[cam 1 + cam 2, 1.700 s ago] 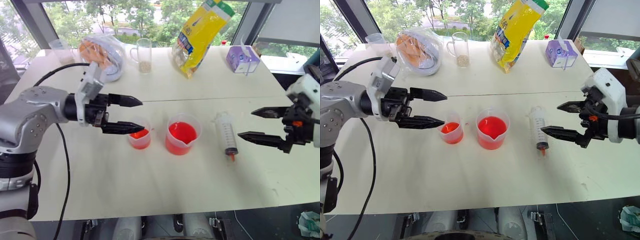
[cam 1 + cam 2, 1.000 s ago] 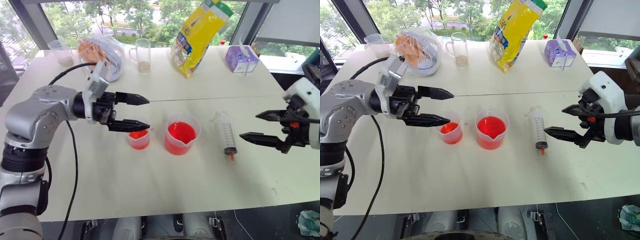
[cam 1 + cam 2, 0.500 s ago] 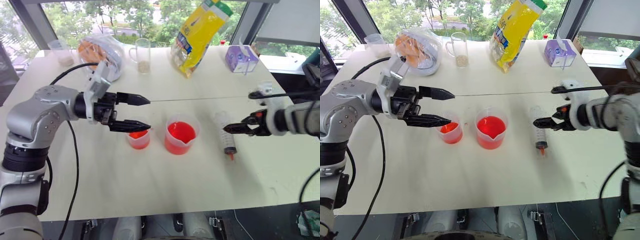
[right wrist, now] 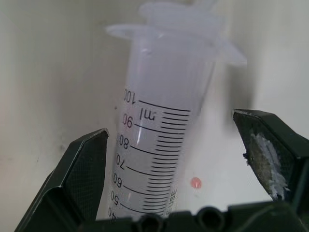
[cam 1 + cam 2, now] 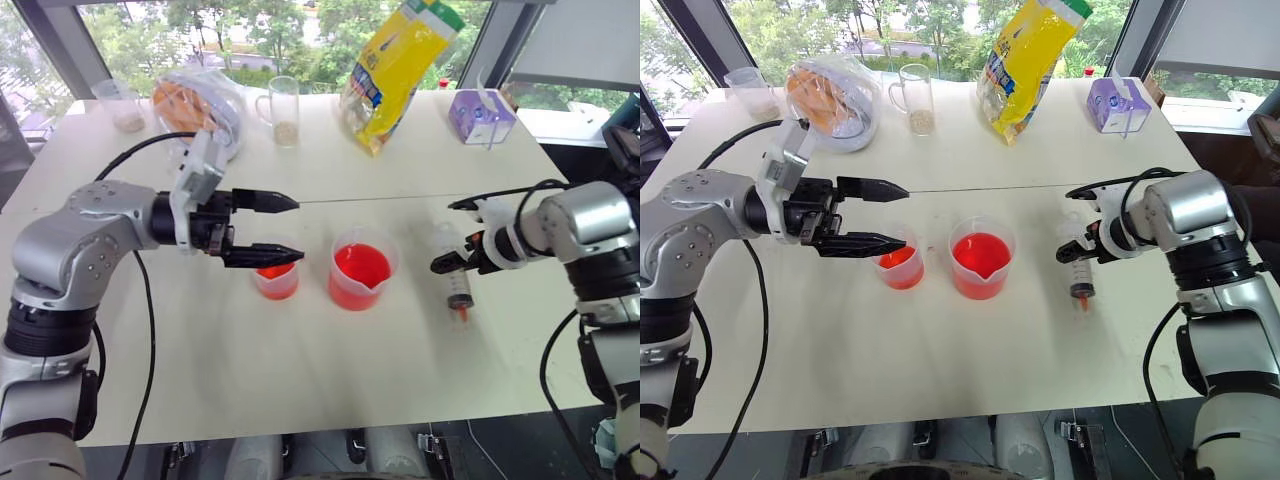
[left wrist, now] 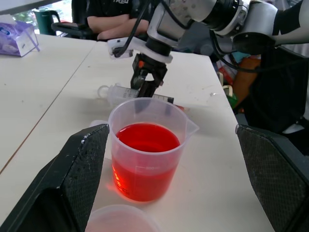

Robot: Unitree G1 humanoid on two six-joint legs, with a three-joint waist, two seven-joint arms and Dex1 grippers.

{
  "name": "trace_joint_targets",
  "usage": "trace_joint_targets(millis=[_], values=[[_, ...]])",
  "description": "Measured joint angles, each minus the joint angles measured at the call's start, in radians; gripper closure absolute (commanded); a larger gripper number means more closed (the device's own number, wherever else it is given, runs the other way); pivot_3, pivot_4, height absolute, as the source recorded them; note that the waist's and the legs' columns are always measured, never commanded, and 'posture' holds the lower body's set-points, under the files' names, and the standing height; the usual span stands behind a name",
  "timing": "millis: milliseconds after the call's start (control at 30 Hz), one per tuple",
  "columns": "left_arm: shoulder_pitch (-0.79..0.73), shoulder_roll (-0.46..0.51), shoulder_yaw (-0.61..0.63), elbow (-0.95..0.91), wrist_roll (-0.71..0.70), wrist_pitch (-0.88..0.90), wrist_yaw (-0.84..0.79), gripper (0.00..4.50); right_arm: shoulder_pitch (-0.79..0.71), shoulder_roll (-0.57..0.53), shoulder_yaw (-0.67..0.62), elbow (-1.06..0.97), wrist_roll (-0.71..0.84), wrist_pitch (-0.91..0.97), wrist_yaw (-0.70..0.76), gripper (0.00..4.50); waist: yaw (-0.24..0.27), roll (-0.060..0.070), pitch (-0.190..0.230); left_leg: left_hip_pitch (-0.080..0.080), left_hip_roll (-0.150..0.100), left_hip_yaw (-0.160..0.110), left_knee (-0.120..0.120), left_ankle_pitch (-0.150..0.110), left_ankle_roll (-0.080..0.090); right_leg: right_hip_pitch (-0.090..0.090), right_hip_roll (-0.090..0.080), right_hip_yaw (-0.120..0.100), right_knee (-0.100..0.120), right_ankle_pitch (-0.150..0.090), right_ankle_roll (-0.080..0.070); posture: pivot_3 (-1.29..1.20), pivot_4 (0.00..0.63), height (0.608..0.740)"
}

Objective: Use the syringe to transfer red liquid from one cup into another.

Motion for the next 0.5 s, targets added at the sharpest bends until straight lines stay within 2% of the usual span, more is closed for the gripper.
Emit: trace_joint_targets(millis=[133, 167, 333, 433, 500], values=[[0.013, 0.0, 0.002, -0.001, 0.0, 0.0, 0.014, 0.16, -0.001, 0.008, 0.012, 0.0, -0.034, -0.006, 0.015, 2.88, 0.001, 0.0, 0.0, 0.0, 0.0, 0.0, 0.0, 0.0, 0.0, 0.0, 0.0, 0.0, 0.0, 0.0, 0.0, 0.0, 0.15, 0.74], [0.013, 0.0, 0.002, -0.001, -0.001, 0.0, 0.015, 0.16, -0.001, 0.009, 0.012, -0.002, -0.037, -0.005, 0.019, 3.08, 0.001, 0.0, 0.0, 0.0, 0.0, 0.0, 0.0, 0.0, 0.0, 0.0, 0.001, 0.0, 0.001, 0.0, 0.0, 0.0, 0.15, 0.74], [0.008, -0.003, 0.0, 0.007, 0.002, -0.009, 0.008, 0.16, 0.033, 0.0, -0.024, -0.072, -0.019, 0.047, 0.035, 3.08, 0.004, 0.0, 0.0, 0.0, 0.0, -0.001, 0.0, 0.0, 0.0, 0.0, 0.0, 0.0, 0.0, 0.0, 0.0, 0.0, 0.15, 0.74], [-0.015, -0.008, -0.003, 0.043, 0.009, -0.03, -0.015, 0.16, 0.068, -0.031, -0.094, -0.162, 0.007, 0.068, 0.04, 3.08, 0.007, 0.0, 0.0, -0.001, 0.0, 0.0, 0.0, 0.0, 0.0, 0.0, 0.0, -0.001, 0.0, 0.0, 0.0, 0.0, 0.15, 0.74], [-0.044, -0.024, -0.009, 0.078, 0.024, -0.049, -0.026, 0.16, 0.093, -0.038, -0.219, -0.269, 0.021, 0.053, 0.039, 3.08, 0.009, 0.0, 0.0, -0.001, 0.0, -0.001, 0.0, 0.0, 0.0, -0.001, -0.001, -0.001, 0.0, 0.0, 0.0, 0.0, 0.15, 0.74]])
